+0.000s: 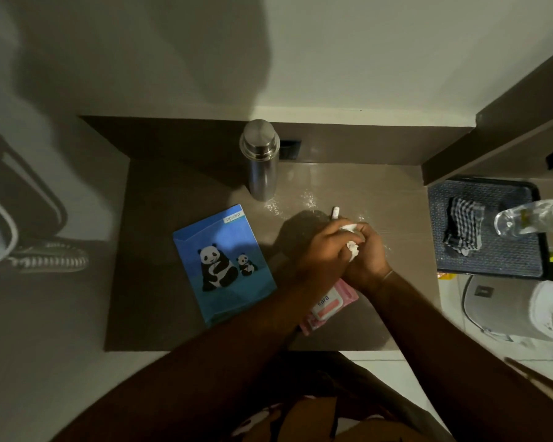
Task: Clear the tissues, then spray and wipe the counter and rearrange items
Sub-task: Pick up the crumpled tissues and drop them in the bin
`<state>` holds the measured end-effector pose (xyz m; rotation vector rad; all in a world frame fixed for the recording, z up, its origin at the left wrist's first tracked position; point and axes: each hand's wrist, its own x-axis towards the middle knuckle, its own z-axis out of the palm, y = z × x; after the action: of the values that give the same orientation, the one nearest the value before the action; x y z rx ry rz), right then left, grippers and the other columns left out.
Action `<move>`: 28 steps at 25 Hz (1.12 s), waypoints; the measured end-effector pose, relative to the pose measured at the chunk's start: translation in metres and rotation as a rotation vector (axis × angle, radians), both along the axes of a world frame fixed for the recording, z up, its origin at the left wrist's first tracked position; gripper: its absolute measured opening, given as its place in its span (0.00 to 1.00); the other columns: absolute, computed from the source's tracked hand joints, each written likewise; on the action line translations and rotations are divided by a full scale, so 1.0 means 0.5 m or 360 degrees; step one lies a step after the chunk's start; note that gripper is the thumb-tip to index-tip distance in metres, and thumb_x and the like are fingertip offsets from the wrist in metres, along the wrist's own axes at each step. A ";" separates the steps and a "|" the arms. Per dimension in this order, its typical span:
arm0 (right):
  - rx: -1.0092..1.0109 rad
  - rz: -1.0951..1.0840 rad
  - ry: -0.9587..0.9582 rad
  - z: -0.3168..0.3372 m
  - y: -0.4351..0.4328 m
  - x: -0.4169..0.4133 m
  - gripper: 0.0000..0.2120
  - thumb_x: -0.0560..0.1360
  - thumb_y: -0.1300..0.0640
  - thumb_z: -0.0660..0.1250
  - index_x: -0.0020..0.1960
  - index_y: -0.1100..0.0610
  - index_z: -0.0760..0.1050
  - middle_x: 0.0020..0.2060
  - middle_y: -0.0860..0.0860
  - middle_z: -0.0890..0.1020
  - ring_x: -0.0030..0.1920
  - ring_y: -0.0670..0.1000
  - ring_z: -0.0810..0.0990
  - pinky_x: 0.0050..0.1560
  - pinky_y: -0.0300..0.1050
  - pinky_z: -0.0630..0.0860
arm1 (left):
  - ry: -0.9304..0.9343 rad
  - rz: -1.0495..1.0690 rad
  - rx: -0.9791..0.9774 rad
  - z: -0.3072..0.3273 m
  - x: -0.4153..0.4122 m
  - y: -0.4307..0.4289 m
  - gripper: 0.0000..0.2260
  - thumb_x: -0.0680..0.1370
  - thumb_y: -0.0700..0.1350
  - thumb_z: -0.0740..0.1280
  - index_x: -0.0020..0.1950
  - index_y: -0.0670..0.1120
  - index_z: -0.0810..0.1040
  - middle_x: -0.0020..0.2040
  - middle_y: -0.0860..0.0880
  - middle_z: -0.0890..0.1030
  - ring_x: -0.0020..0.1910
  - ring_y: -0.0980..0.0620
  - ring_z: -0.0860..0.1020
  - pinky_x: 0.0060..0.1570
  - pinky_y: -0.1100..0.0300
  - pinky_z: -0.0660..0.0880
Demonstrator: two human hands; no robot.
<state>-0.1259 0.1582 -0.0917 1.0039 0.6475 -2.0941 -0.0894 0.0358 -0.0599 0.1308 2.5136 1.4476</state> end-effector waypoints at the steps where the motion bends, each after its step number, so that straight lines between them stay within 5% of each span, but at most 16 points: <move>1: -0.0047 -0.0007 0.0019 0.003 0.004 0.005 0.17 0.80 0.44 0.63 0.60 0.55 0.78 0.50 0.53 0.81 0.56 0.50 0.80 0.67 0.42 0.72 | 0.0099 -0.0040 -0.0139 0.001 0.006 0.003 0.15 0.80 0.39 0.67 0.65 0.48 0.83 0.68 0.50 0.80 0.69 0.51 0.74 0.71 0.59 0.67; 3: -0.0130 0.0025 0.0058 0.019 0.016 0.016 0.24 0.80 0.35 0.65 0.62 0.53 0.77 0.53 0.50 0.80 0.61 0.47 0.77 0.77 0.39 0.64 | 0.0266 0.0013 -0.0426 0.005 0.021 0.014 0.14 0.80 0.45 0.66 0.65 0.54 0.82 0.64 0.56 0.81 0.66 0.54 0.74 0.71 0.54 0.64; 6: -0.0075 0.0110 0.0275 0.038 0.026 0.027 0.23 0.81 0.36 0.66 0.54 0.57 0.82 0.50 0.53 0.85 0.54 0.51 0.83 0.65 0.44 0.78 | 0.0401 0.0228 -0.0515 0.029 0.044 0.047 0.11 0.78 0.47 0.66 0.58 0.54 0.82 0.56 0.53 0.82 0.59 0.54 0.76 0.71 0.54 0.61; 8: -0.0042 0.0156 0.0335 0.042 0.039 0.037 0.26 0.83 0.38 0.64 0.57 0.61 0.85 0.53 0.59 0.87 0.55 0.56 0.86 0.60 0.51 0.83 | 0.0424 0.0294 -0.0630 0.032 0.046 0.065 0.13 0.74 0.50 0.69 0.58 0.54 0.80 0.55 0.51 0.81 0.58 0.51 0.74 0.69 0.51 0.61; 14: 0.0027 0.0185 0.0380 0.028 0.147 0.089 0.28 0.84 0.38 0.60 0.60 0.63 0.82 0.55 0.62 0.86 0.59 0.58 0.84 0.72 0.52 0.74 | 0.0265 -0.0117 -0.0825 0.022 0.080 0.152 0.21 0.70 0.57 0.69 0.62 0.58 0.72 0.62 0.57 0.79 0.69 0.52 0.71 0.69 0.48 0.61; 15: 0.0071 0.0161 0.0345 0.020 0.180 0.106 0.27 0.84 0.38 0.61 0.59 0.63 0.82 0.53 0.61 0.86 0.55 0.57 0.84 0.69 0.52 0.75 | 0.0253 -0.0189 -0.0834 0.019 0.096 0.182 0.22 0.70 0.57 0.68 0.63 0.57 0.72 0.62 0.57 0.79 0.69 0.52 0.71 0.68 0.48 0.62; 18: 0.0127 0.0116 0.0271 0.008 0.281 0.167 0.23 0.80 0.39 0.65 0.45 0.59 0.83 0.34 0.54 0.83 0.32 0.49 0.81 0.32 0.38 0.77 | 0.0245 -0.0327 -0.0835 0.016 0.153 0.270 0.26 0.69 0.58 0.67 0.66 0.56 0.70 0.65 0.55 0.77 0.69 0.52 0.70 0.67 0.50 0.61; 20: 0.0090 0.0094 0.0222 0.008 0.362 0.227 0.22 0.80 0.42 0.66 0.39 0.58 0.84 0.29 0.53 0.83 0.26 0.48 0.81 0.24 0.37 0.76 | 0.0272 -0.0432 -0.0838 0.023 0.204 0.337 0.28 0.70 0.61 0.66 0.69 0.58 0.69 0.66 0.53 0.76 0.68 0.50 0.71 0.68 0.51 0.65; 23: 0.0103 -0.0144 0.0218 -0.015 0.483 0.328 0.20 0.84 0.52 0.62 0.43 0.61 0.87 0.37 0.56 0.87 0.36 0.53 0.87 0.39 0.45 0.85 | 0.0386 -0.0503 -0.0906 0.011 0.280 0.437 0.26 0.72 0.64 0.63 0.69 0.57 0.72 0.61 0.53 0.82 0.59 0.52 0.80 0.62 0.54 0.76; 25: 0.0240 -0.0274 0.0137 -0.042 0.555 0.391 0.17 0.83 0.51 0.65 0.47 0.61 0.85 0.42 0.56 0.85 0.42 0.54 0.85 0.53 0.46 0.82 | 0.0337 -0.0545 -0.0881 -0.008 0.321 0.506 0.25 0.76 0.63 0.62 0.71 0.56 0.72 0.64 0.54 0.82 0.63 0.54 0.80 0.64 0.59 0.73; 27: 0.0458 -0.0315 -0.0065 -0.076 0.618 0.447 0.17 0.81 0.45 0.68 0.56 0.59 0.82 0.45 0.56 0.83 0.42 0.52 0.81 0.52 0.46 0.77 | 0.0195 -0.0684 -0.0878 -0.041 0.354 0.561 0.26 0.78 0.62 0.60 0.76 0.57 0.68 0.72 0.55 0.77 0.71 0.55 0.74 0.70 0.60 0.65; 28: 0.0549 -0.0327 -0.0157 -0.095 0.648 0.474 0.18 0.81 0.43 0.68 0.58 0.58 0.80 0.42 0.55 0.82 0.37 0.50 0.80 0.42 0.43 0.77 | 0.0130 -0.0746 -0.0885 -0.059 0.370 0.580 0.27 0.79 0.61 0.59 0.77 0.56 0.66 0.75 0.55 0.74 0.74 0.55 0.71 0.73 0.60 0.63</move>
<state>0.1110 0.4820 -0.1392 1.4079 0.9086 -2.1340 0.0957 0.3256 -0.0894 0.6315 2.6018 0.5569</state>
